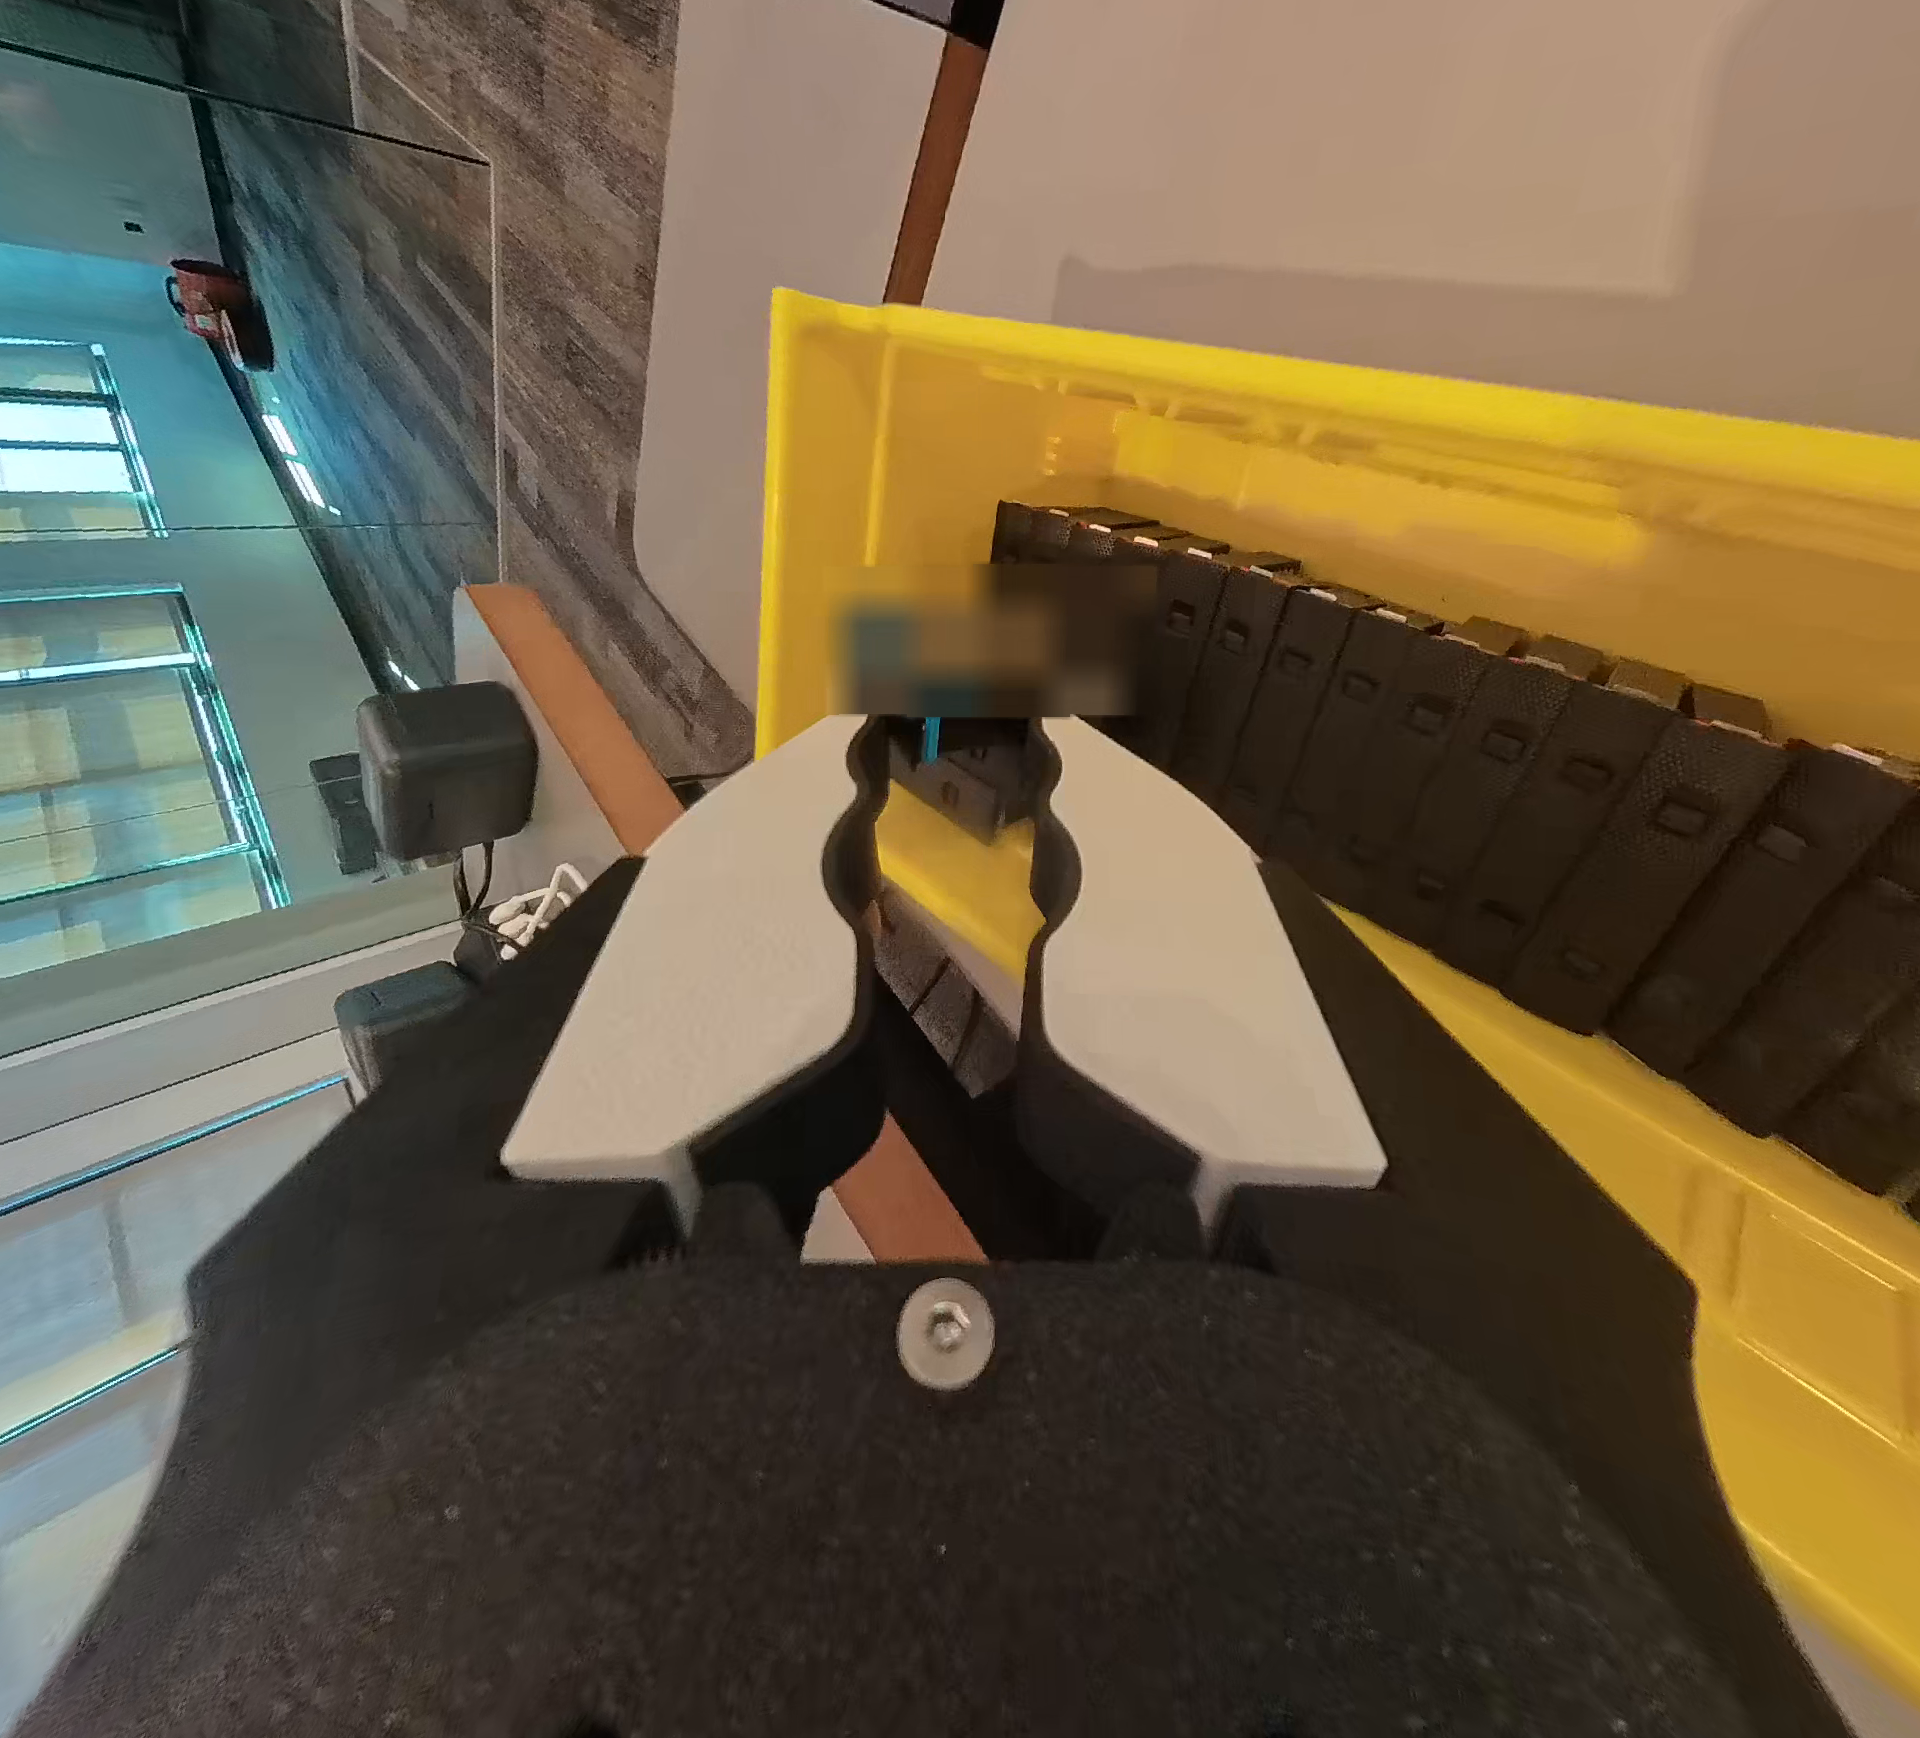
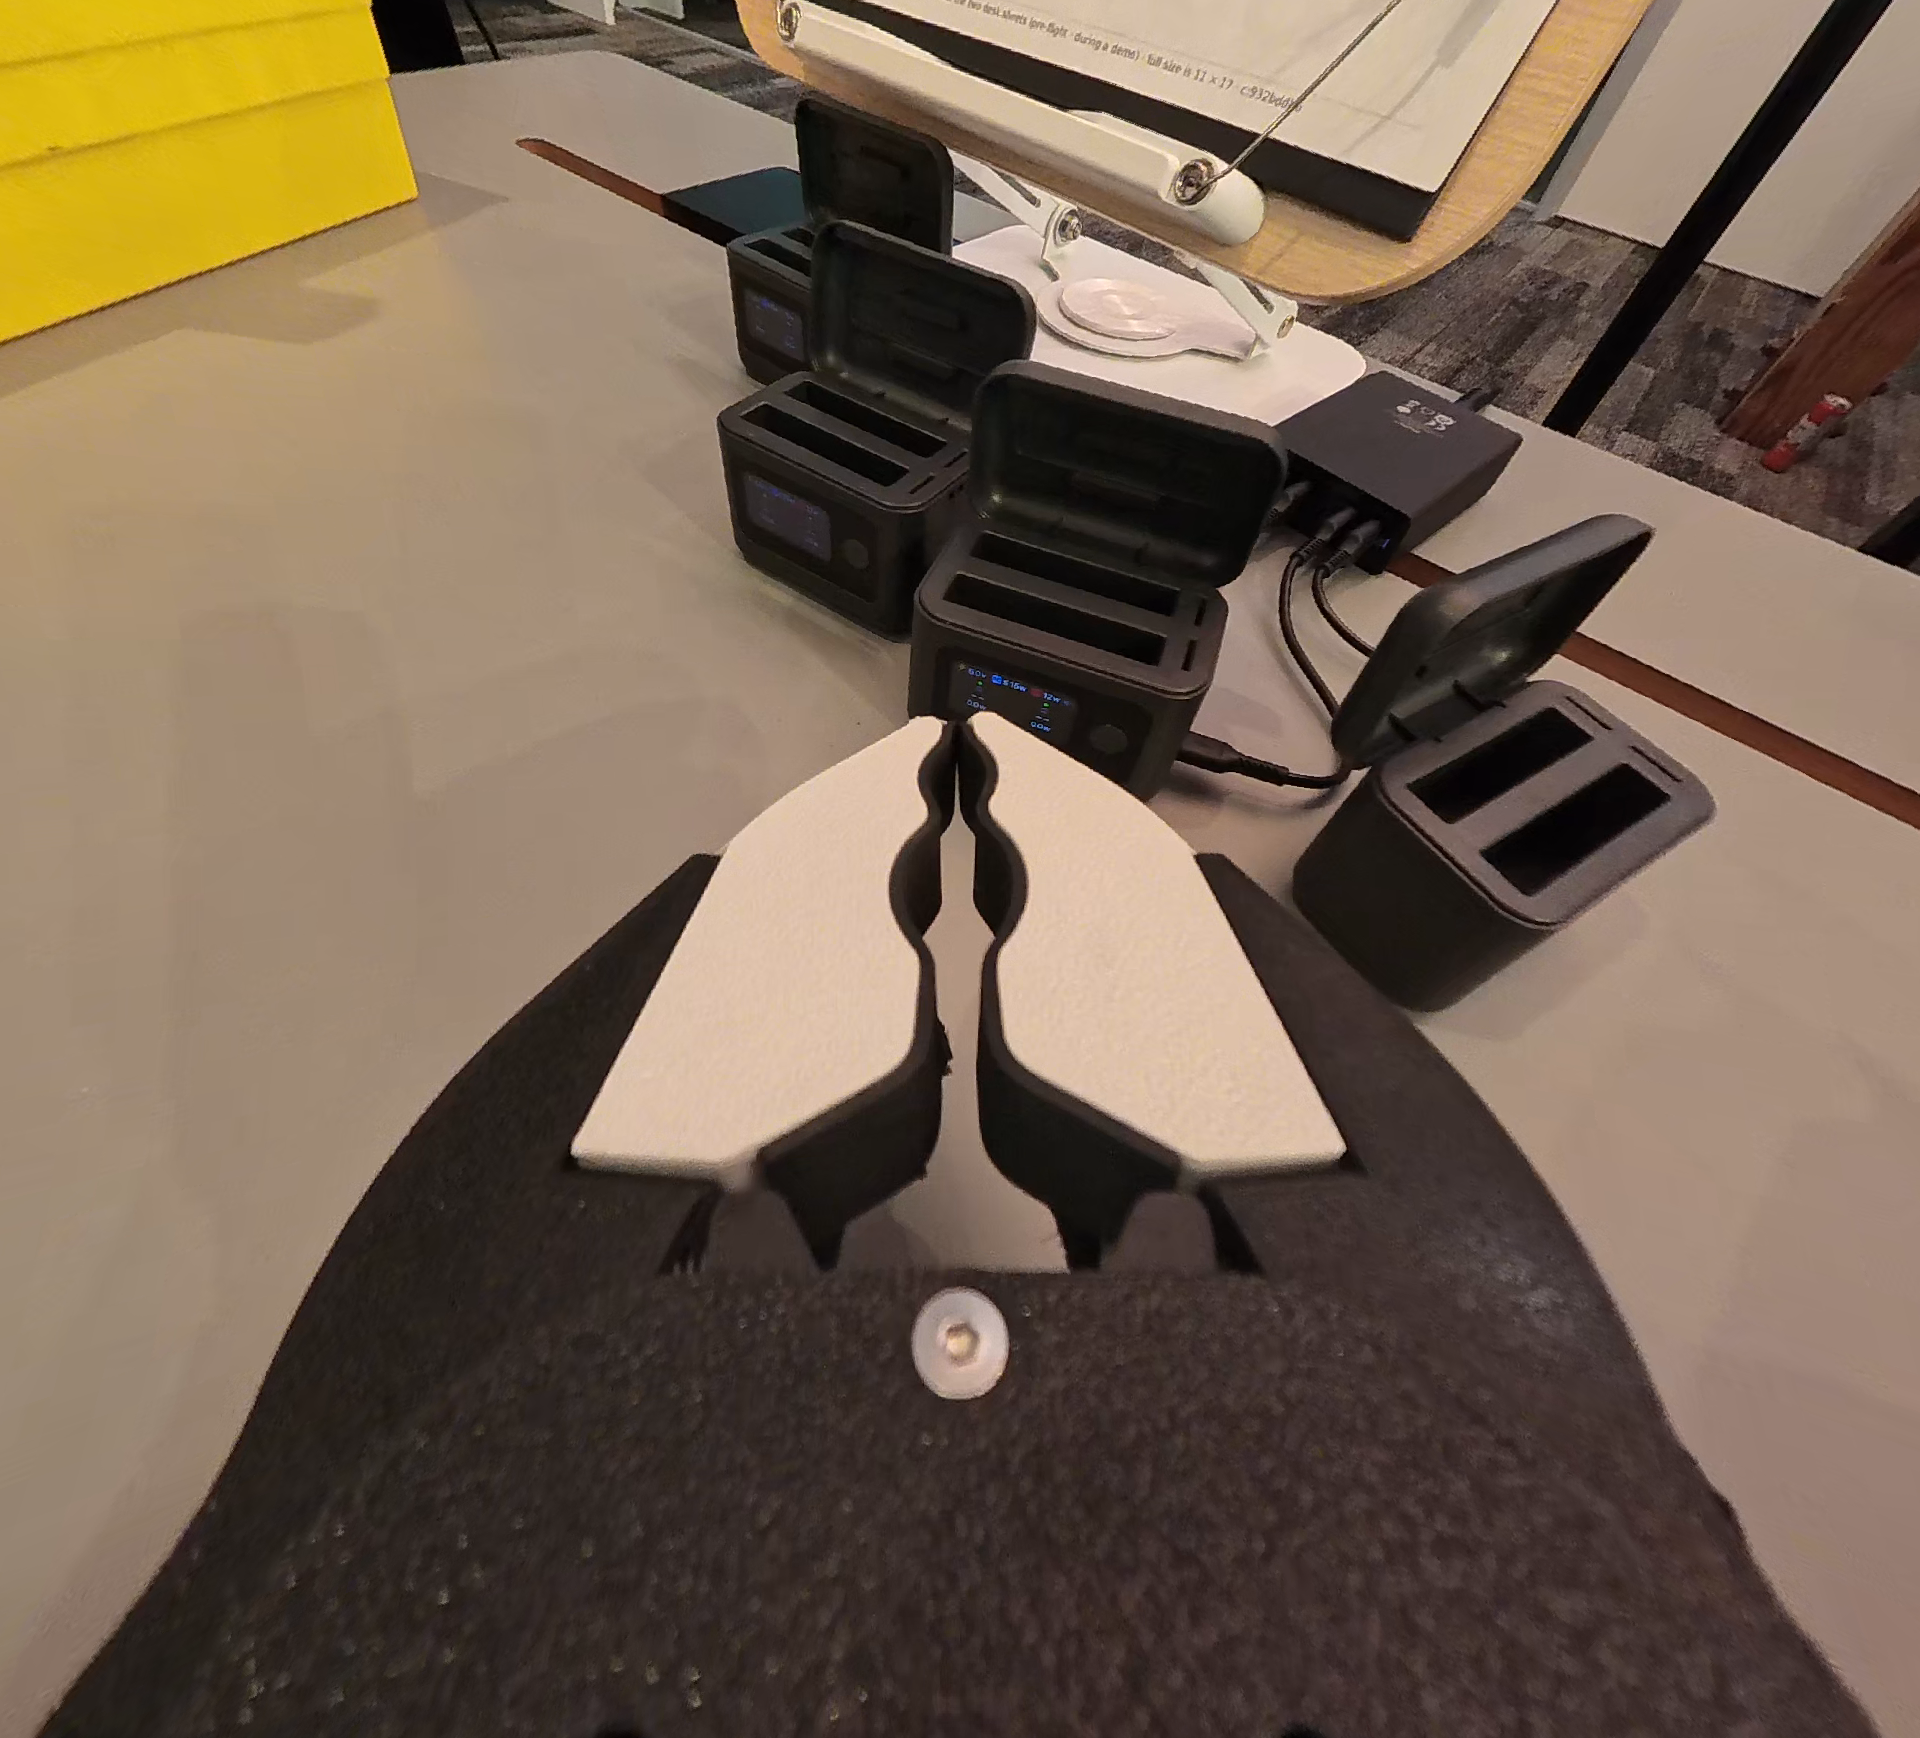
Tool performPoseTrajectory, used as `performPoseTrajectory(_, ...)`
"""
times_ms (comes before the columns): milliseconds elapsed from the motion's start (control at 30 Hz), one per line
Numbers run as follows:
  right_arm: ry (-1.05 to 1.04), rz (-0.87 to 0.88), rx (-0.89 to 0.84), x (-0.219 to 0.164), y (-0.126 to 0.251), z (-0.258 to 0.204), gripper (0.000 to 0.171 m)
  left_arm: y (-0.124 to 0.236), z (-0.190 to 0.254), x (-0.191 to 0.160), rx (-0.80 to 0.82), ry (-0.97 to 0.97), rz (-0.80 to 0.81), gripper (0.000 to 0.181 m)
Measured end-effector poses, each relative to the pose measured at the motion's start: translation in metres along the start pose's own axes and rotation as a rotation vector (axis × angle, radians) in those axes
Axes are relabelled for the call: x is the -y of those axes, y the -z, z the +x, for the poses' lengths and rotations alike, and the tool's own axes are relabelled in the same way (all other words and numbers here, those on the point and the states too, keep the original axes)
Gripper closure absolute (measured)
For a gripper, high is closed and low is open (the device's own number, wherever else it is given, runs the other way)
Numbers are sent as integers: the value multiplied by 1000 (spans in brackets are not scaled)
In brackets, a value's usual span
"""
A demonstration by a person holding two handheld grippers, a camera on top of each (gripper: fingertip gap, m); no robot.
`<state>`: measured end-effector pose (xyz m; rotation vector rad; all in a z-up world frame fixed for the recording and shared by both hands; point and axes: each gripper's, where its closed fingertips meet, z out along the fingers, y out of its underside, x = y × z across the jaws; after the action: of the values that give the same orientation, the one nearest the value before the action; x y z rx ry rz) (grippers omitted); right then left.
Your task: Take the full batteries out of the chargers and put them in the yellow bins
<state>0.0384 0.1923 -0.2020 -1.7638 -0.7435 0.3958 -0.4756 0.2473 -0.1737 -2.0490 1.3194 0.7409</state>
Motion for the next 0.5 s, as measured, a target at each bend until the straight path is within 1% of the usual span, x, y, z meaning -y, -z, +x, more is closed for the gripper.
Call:
performPoseTrajectory(200, 9, 9, 1, 2, 1, -1, 171, 28, -9, 14, 41, 85, 117, 156)
performPoseTrajectory(367, 60, 30, 10, 9, 2, -10, 171, 65, -10, 44, 64, 161, 282, 157)
performPoseTrajectory(500, 120, 49, 38, 17, 0, -30, 171, 87, -3, 64, 67, 210, 383, 157)
